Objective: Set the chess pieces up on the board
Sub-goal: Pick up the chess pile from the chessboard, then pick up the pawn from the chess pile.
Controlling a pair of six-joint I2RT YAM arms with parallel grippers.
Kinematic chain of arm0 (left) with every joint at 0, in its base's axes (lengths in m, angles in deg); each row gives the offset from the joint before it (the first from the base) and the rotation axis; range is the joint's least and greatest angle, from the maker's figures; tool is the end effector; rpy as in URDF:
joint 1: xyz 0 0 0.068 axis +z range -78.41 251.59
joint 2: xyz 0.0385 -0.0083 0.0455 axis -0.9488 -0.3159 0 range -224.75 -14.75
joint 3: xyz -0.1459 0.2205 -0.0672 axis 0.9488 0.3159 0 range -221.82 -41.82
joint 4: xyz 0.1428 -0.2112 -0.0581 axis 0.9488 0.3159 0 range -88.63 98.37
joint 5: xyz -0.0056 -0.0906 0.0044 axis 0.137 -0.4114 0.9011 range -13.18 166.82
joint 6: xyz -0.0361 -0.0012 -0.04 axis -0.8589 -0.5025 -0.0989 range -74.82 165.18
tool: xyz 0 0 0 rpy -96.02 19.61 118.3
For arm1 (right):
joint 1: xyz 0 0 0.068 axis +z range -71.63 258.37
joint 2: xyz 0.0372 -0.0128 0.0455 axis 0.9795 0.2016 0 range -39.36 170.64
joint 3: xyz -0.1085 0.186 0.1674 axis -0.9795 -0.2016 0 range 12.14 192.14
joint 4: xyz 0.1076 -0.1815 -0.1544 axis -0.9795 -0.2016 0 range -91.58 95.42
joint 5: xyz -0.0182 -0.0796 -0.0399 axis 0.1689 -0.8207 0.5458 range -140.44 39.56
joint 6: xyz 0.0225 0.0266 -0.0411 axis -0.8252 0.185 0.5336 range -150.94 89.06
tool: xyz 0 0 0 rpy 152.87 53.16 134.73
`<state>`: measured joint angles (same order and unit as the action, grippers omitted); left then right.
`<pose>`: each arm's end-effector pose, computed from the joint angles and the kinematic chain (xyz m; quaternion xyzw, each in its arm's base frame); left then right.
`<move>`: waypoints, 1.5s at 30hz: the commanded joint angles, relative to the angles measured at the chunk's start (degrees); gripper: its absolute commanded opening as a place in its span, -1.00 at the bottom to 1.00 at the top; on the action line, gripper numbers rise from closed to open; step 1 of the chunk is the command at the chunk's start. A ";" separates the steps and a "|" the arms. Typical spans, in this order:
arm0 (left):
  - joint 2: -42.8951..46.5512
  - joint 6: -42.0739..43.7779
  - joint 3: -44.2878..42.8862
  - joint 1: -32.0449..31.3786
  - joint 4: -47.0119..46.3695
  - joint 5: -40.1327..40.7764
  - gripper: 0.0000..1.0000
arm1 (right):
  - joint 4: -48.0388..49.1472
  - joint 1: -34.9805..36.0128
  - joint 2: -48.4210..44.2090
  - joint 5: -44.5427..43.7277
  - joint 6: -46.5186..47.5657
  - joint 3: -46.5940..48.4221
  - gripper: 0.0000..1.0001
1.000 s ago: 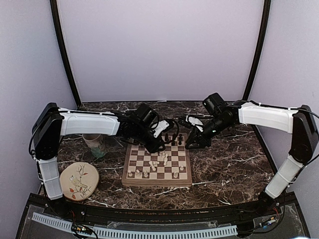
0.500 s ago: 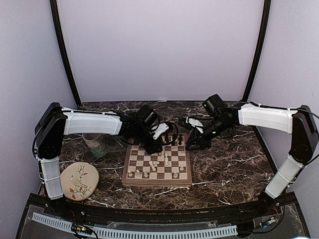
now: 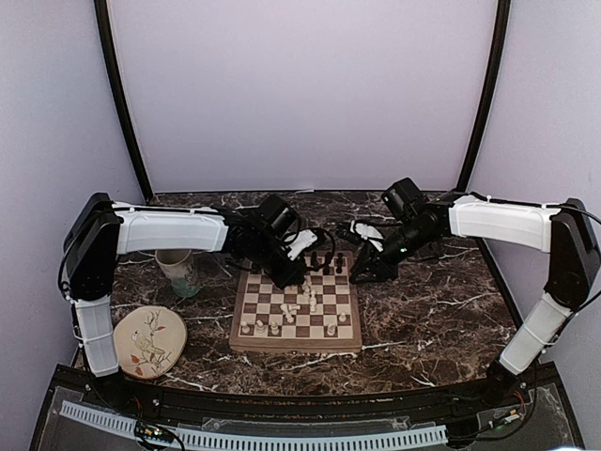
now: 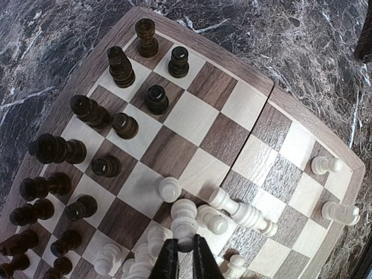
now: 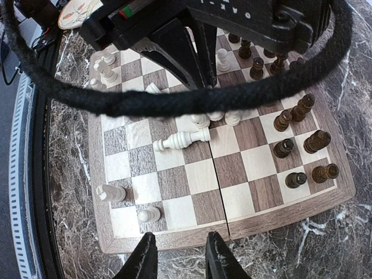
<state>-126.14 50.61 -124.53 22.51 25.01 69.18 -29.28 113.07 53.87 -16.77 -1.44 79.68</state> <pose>0.2760 -0.3256 0.2079 0.4515 0.8297 -0.1784 0.2756 0.2625 0.2057 0.2348 -0.5544 0.7446 0.2908 0.2316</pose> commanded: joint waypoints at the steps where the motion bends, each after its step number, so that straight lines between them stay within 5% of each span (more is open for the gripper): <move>1: 5.31 0.67 -1.21 -0.23 3.29 0.41 -0.95 | 1.04 -0.49 -1.47 1.34 -0.10 -0.03 -0.42; 19: 12.36 0.49 0.98 -0.84 3.38 -0.39 -0.95 | 1.06 -1.61 -1.46 3.68 -0.63 0.45 -0.43; 33: 32.85 -15.81 28.31 -1.29 -41.68 -3.15 -0.96 | 3.52 -10.55 12.32 35.21 -29.32 17.10 -0.06; 38: 33.85 -16.95 31.51 -2.31 -49.03 -1.97 -0.96 | 24.70 -9.29 14.28 44.85 -54.69 13.16 -0.02; 45: 33.11 -16.35 31.43 -2.78 -50.36 -2.06 -0.95 | 59.00 -5.15 13.99 47.47 -85.55 5.51 -0.05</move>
<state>-94.23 34.83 -93.52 19.95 -20.74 67.39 4.19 105.63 68.43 26.14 -63.69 88.56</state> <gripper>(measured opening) 0.058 0.481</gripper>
